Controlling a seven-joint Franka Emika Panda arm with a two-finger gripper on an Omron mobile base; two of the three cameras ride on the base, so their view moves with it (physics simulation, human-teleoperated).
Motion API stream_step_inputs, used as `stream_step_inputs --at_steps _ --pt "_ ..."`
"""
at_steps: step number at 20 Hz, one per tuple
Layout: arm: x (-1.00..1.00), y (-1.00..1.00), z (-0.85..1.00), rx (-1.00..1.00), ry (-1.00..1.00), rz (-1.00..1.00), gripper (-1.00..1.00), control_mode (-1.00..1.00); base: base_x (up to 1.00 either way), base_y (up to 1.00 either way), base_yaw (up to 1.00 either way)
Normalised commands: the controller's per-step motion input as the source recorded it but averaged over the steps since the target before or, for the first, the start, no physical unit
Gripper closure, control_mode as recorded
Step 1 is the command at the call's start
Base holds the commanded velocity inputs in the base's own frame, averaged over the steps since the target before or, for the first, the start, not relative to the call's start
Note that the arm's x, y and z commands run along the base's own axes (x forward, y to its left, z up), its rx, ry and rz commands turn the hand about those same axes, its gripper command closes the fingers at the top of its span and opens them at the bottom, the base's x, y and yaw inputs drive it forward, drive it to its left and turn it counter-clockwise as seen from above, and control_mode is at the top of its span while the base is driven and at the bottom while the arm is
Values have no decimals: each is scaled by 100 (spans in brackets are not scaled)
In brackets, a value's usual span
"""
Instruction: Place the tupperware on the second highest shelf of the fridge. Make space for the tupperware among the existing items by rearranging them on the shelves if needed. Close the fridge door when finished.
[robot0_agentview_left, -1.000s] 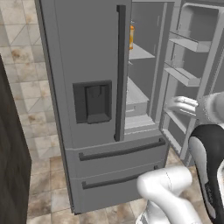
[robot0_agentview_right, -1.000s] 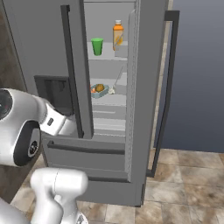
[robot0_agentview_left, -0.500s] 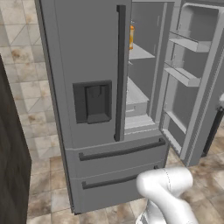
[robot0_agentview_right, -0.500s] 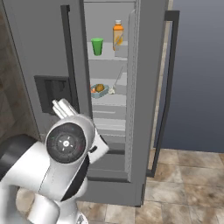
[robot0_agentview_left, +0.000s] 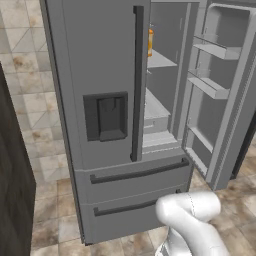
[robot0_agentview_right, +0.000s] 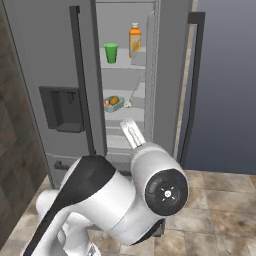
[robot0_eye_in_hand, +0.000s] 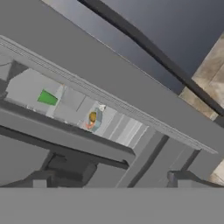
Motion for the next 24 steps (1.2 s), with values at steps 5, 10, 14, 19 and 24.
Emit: stream_step_inputs --at_steps 5,10,14,19,24 --pt "31 -89 0 19 0 0 -100 -100 0 0 0" --pt "67 -68 -4 23 1 0 -100 -100 0 0 0" --pt "91 -57 -16 25 6 0 -100 -100 0 0 0" --pt "89 -64 -22 27 8 0 -100 -100 0 0 0" --pt "53 -63 -50 22 8 0 -100 -100 0 0 0"
